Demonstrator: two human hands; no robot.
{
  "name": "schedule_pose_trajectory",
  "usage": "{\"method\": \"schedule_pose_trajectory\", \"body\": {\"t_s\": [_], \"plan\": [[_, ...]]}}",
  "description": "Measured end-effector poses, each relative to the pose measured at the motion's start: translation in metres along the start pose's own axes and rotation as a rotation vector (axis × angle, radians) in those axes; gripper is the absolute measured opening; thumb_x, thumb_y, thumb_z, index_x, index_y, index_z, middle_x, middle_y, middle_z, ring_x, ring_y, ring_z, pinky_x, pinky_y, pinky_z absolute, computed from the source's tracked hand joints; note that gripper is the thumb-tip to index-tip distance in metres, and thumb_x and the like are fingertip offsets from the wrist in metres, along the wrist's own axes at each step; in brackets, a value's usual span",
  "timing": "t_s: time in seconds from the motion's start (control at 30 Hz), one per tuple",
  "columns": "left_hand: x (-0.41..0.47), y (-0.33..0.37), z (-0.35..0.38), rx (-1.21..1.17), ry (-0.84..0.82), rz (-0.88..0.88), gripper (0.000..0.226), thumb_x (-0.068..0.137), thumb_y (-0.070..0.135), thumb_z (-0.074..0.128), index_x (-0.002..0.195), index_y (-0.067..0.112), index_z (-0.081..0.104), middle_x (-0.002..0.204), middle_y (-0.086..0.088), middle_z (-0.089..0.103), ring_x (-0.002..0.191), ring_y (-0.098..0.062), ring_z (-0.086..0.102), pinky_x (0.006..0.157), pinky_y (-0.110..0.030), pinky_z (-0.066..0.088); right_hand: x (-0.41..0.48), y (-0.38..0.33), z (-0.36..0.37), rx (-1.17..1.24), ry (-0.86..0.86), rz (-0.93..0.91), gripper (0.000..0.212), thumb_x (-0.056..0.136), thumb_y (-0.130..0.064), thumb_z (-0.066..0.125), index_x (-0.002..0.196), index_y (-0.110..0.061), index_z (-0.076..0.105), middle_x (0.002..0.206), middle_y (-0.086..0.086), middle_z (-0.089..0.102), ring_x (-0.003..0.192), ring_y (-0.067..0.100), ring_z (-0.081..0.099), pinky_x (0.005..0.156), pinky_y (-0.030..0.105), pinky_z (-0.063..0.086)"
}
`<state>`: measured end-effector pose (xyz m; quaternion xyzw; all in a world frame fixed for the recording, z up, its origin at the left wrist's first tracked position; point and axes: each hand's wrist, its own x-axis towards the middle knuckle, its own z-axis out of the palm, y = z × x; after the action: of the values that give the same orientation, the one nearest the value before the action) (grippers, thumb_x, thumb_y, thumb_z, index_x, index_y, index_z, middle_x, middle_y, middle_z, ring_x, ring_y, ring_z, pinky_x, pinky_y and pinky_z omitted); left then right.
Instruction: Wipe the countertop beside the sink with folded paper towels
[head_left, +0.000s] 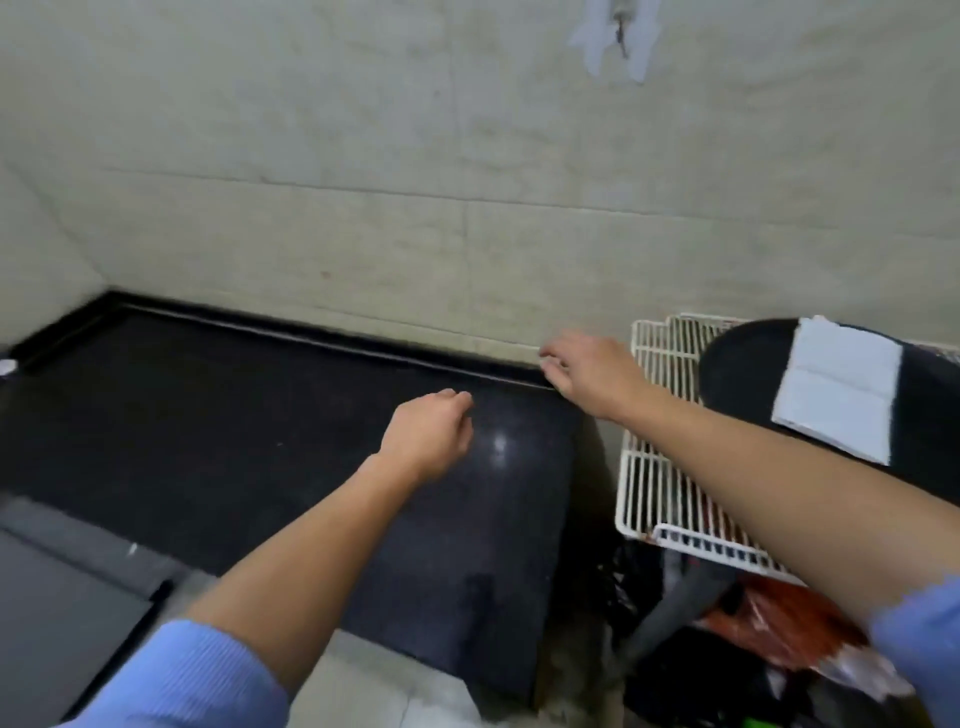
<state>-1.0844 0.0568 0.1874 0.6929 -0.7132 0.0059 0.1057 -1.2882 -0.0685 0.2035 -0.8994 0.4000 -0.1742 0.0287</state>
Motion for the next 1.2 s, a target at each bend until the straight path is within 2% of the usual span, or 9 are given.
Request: {"method": "schedule_pose_trajectory", "body": {"t_s": [0.23,0.47,0.57,0.87,1.03,1.2], "plan": [[-0.146,-0.168,-0.035,0.057,0.047,-0.338,0.021,0.09,0.028,0.045,0.1,0.019,0.061,0.101,-0.002,0.064,0.092,-0.029,0.061,0.071,-0.037,0.047,0.048,-0.201,0.08,-0.011,-0.133,-0.292,0.025,0.097,-0.04,0.042,0.106,-0.024,0.06,0.104,0.0,0.06,0.092,0.027,0.061,0.072,0.038,0.049],[-0.296,-0.345,-0.082,0.128,0.02,-0.552,0.021,0.09,0.028,0.046,0.101,0.018,0.061,0.104,-0.005,0.065,0.095,-0.03,0.061,0.077,-0.039,0.051,0.086,-0.428,0.164,0.064,-0.242,-0.44,0.026,0.097,-0.04,0.041,0.107,-0.025,0.059,0.108,-0.001,0.06,0.094,0.025,0.061,0.076,0.036,0.049],[-0.345,-0.402,-0.101,0.139,0.017,-0.624,0.022,0.09,0.027,0.046,0.101,0.016,0.061,0.103,-0.006,0.066,0.095,-0.03,0.061,0.074,-0.039,0.051,0.101,-0.506,0.182,0.073,-0.257,-0.532,0.027,0.097,-0.041,0.042,0.11,-0.025,0.058,0.109,-0.001,0.06,0.096,0.025,0.061,0.078,0.037,0.049],[-0.416,-0.531,-0.104,0.097,0.017,-0.801,0.023,0.09,0.027,0.046,0.102,0.015,0.061,0.104,-0.005,0.066,0.096,-0.029,0.061,0.074,-0.038,0.051,0.174,-0.655,0.248,0.048,-0.327,-0.693,0.028,0.096,-0.042,0.043,0.114,-0.024,0.057,0.112,0.001,0.059,0.099,0.026,0.061,0.076,0.036,0.046],[-0.416,-0.621,-0.117,0.147,0.026,-0.858,0.024,0.089,0.027,0.046,0.102,0.016,0.062,0.105,-0.006,0.066,0.098,-0.03,0.061,0.076,-0.038,0.05,0.243,-0.726,0.3,0.054,-0.359,-0.76,0.03,0.097,-0.042,0.042,0.117,-0.025,0.056,0.112,0.001,0.059,0.097,0.024,0.061,0.075,0.036,0.047],[-0.407,-0.714,-0.143,0.186,-0.02,-0.899,0.017,0.089,0.029,0.046,0.093,0.017,0.057,0.097,-0.006,0.063,0.092,-0.032,0.06,0.07,-0.038,0.045,0.332,-0.796,0.34,0.104,-0.363,-0.79,0.031,0.096,-0.043,0.044,0.119,-0.026,0.055,0.114,-0.001,0.059,0.097,0.022,0.06,0.072,0.034,0.045]]}}
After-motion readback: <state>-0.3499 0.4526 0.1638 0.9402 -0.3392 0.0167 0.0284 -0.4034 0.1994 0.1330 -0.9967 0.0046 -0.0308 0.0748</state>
